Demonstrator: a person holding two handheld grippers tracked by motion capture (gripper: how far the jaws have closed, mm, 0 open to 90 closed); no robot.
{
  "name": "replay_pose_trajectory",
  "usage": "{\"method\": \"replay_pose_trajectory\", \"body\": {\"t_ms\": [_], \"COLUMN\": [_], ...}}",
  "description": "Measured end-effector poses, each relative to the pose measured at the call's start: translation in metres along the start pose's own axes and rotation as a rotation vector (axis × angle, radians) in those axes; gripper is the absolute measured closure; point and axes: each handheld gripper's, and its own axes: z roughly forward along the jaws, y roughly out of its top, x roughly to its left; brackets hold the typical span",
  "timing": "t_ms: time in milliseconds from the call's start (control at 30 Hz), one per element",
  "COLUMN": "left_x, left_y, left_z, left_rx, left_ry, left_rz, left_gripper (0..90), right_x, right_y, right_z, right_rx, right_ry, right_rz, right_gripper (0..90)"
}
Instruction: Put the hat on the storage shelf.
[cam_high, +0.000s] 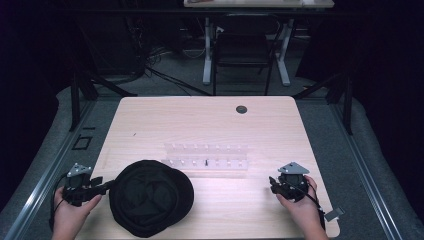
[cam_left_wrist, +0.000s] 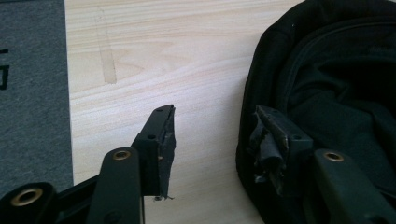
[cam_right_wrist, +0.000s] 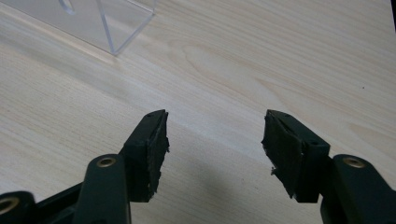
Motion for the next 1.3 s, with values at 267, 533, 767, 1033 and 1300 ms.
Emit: {"method": "replay_pose_trajectory", "body": {"t_ms": [267,533,767,1033,1300], "left_x": [0.001,0.001,0.004,0.006,0.004], "left_y": [0.004,0.009,0.017,0.026,0.027], "left_z": [-0.002,-0.009,-0.011,-0.018,-0.012], "left_rx": [0.039,0.089,0.140,0.189,0.244], "left_ry": [-0.020,-0.017,-0.016,-0.040,-0.057], "left_rz": [-0.006,-0.026,-0.064,-0.093,-0.085], "left_gripper": [50.9,51.8,49.7,44.5,50.7], "right_x": [-0.001,0.003,0.003,0.000,0.001], "right_y": [-0.001,-0.001,0.000,-0.001,-0.002], "right_z": [-0.001,-0.002,-0.003,-0.002,0.000], "right_rx": [0.020,0.046,0.037,0.043,0.046], "right_ry": [0.011,-0.002,-0.003,0.012,0.018], "right_rz": [0.010,-0.002,0.006,0.034,0.040], "right_gripper": [42.8,44.3,44.4,43.8,43.0]}}
